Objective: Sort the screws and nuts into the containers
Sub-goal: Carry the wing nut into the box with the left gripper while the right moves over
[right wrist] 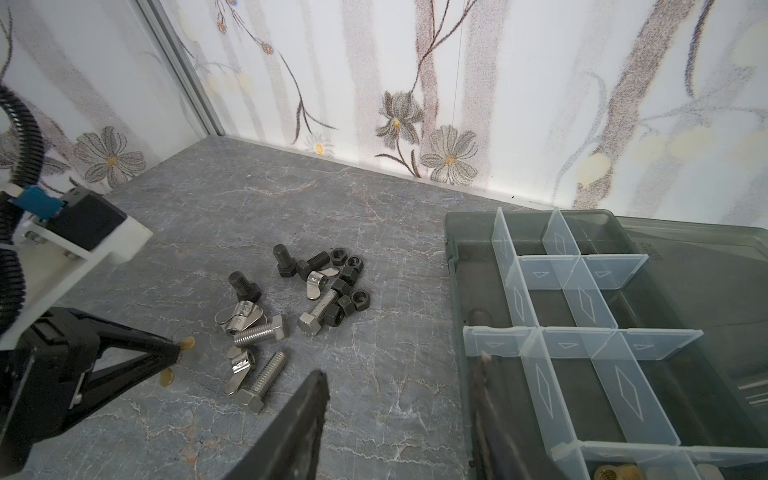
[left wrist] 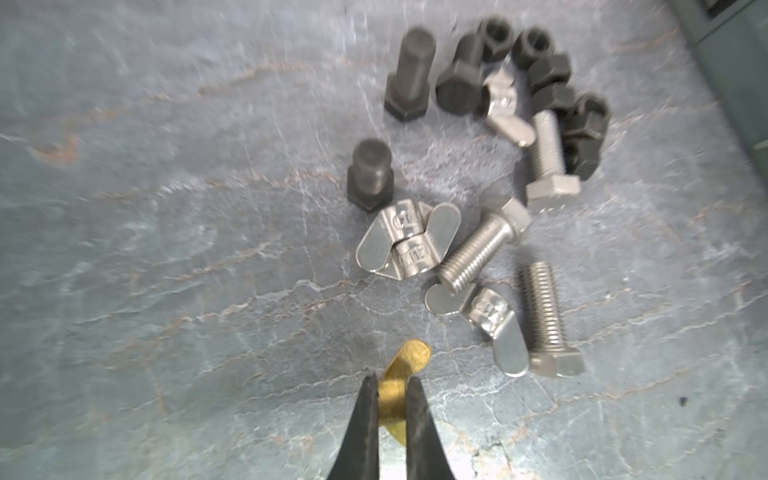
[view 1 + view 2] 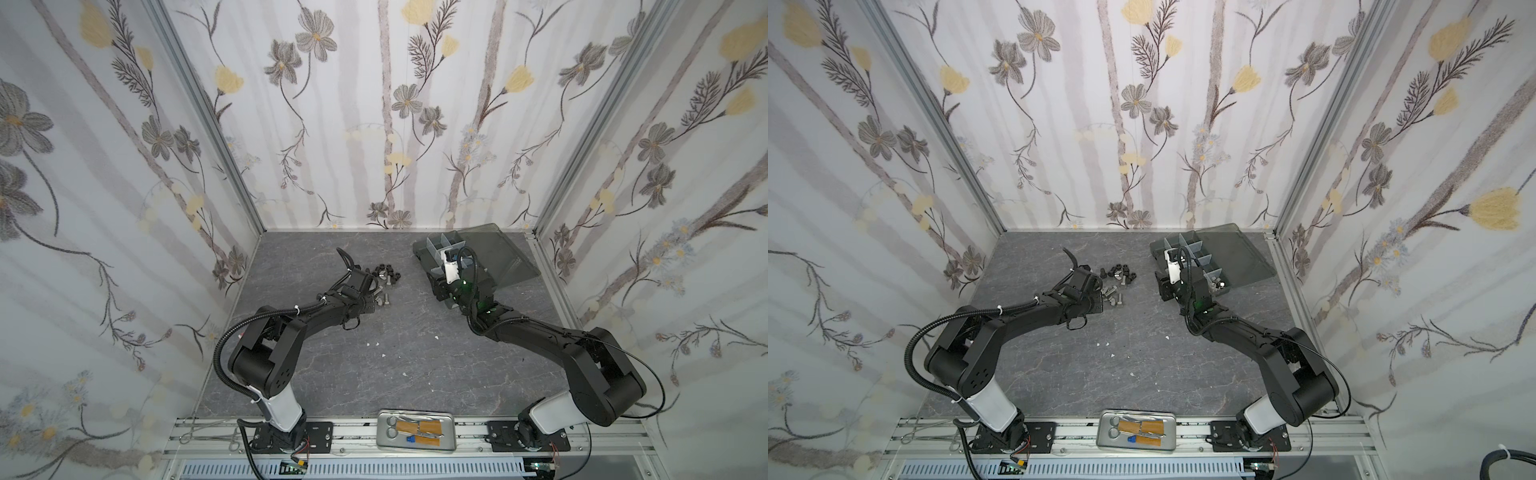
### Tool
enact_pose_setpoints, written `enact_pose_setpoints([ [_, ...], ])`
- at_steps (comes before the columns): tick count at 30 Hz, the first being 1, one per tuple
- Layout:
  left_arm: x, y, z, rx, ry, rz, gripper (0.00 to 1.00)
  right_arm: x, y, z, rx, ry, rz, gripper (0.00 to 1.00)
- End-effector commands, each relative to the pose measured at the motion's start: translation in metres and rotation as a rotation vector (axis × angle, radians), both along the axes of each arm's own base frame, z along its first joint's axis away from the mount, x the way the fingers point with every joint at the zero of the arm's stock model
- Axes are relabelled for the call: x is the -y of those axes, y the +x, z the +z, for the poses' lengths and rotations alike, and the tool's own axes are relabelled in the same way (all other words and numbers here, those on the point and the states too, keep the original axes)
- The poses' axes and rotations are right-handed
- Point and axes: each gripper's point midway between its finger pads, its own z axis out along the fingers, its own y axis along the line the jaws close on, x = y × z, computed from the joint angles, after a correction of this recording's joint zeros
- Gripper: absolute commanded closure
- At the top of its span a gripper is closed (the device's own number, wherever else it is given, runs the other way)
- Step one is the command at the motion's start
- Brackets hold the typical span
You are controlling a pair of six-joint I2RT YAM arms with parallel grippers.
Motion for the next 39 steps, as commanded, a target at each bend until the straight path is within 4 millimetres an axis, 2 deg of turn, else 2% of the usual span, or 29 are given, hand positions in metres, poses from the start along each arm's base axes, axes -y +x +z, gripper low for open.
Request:
enact_pose_setpoints([
  [1,-0.004,0.006,0.019,0.063,0.018,-0.002,0.92,0.003,0.003,0.018,0.068,0.022,-0.021,0.46],
  [5,0.007,0.013,0.042,0.11,-0.013,-0.035,0.93,0.007,0.0,0.025,0.09,0.035,-0.036,0.45],
  [7,0.018,0.016,0.054,0.141,-0.016,-0.068,0.95,0.015,-0.005,0.016,0.081,0.031,-0.06,0.45],
  [9,0.031,0.019,0.067,0.185,0.003,-0.11,0.96,0.02,-0.006,0.021,0.096,0.045,-0.085,0.45],
  [12,0.06,0.025,0.089,0.235,0.0,-0.186,0.97,0.04,-0.006,0.031,0.109,0.115,-0.184,0.41],
  [16,0.108,0.031,0.119,0.313,-0.074,-0.308,0.97,0.067,-0.006,0.049,0.1,0.236,-0.268,0.41],
  [20,0.162,0.039,0.143,0.363,-0.144,-0.431,0.97,0.119,-0.01,0.062,0.096,0.372,-0.421,0.4],
  [24,0.222,0.041,0.148,0.366,-0.225,-0.556,0.98,0.158,-0.018,0.063,0.093,0.39,-0.534,0.41],
  [27,0.267,0.039,0.152,0.375,-0.264,-0.643,0.98,0.173,-0.023,0.057,0.077,0.366,-0.584,0.41],
  [30,0.303,0.035,0.154,0.387,-0.3,-0.715,0.98,0.182,-0.029,0.054,0.072,0.365,-0.605,0.41],
  [34,0.331,0.031,0.141,0.363,-0.331,-0.777,0.97,0.192,-0.035,0.054,0.082,0.364,-0.625,0.41],
  [39,0.35,0.03,0.114,0.294,-0.346,-0.814,0.97,0.197,-0.033,0.055,0.089,0.344,-0.629,0.41],
])
